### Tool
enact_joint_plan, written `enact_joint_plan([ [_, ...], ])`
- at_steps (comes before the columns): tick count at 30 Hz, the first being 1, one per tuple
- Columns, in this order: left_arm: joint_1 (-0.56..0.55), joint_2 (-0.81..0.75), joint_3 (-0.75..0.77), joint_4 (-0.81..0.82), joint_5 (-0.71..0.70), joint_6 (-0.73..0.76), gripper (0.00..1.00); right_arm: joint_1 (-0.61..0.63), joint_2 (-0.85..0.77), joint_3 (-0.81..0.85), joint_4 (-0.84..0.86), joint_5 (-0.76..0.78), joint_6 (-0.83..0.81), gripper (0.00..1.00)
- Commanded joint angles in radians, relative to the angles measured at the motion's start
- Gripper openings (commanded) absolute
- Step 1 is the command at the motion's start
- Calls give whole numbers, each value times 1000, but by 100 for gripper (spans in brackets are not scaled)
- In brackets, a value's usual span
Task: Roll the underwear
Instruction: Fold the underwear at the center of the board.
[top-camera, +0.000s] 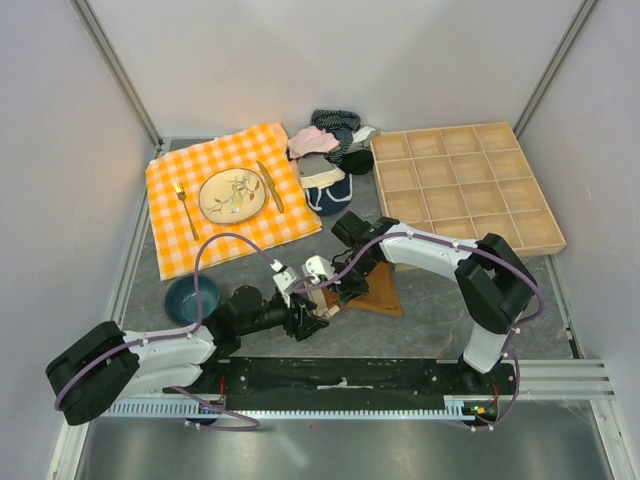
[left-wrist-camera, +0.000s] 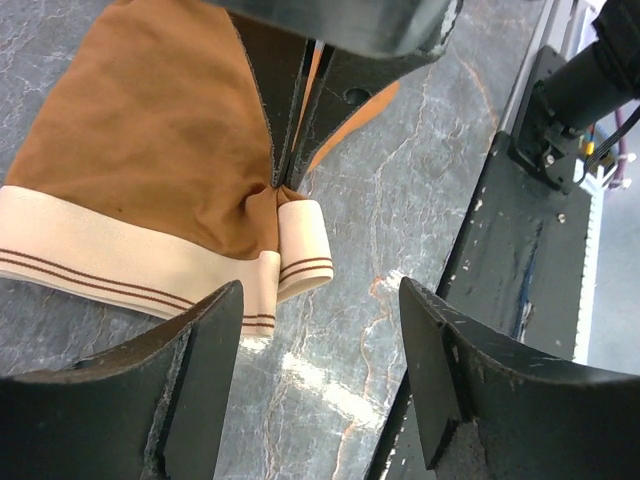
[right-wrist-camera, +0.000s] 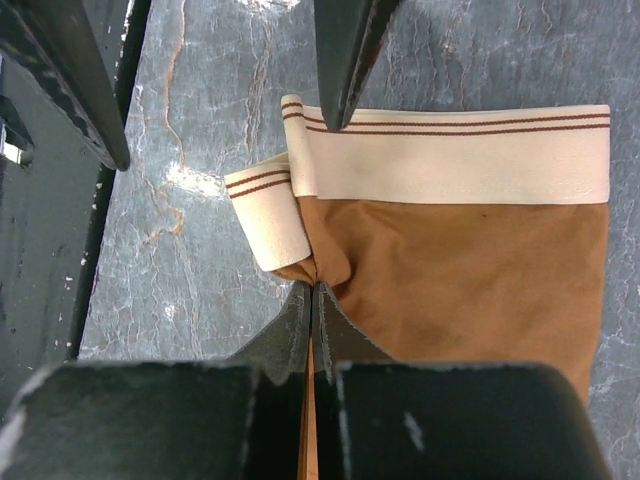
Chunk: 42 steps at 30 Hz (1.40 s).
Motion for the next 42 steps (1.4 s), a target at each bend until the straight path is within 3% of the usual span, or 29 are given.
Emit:
enact_joint_plan([
  [1,-21,65,47,95,-10,133,70,-9,14,13,-1,-64,3,0],
  [8,-42,168,77,133,-48,148,70,-21,17,18,-6,-90,8,1],
  [15,-49,280,116,141,-82,124,59,-29,26,21,-10,-111,12,1],
  [23,-50,285,116,111,-122,118,54,-55,31,26,-18,-153,18,1],
  [31,-49,288,87,179,-110,101,23,-78,45,33,-20,-202,40,0],
  [32,-49,280,79,196,-116,90,13,-84,49,33,-20,-208,41,0],
  [34,-49,271,60,215,-124,87,4,-93,54,35,-18,-231,49,1],
  [42,-41,242,53,198,-124,65,2,-101,69,43,-18,-240,75,11],
])
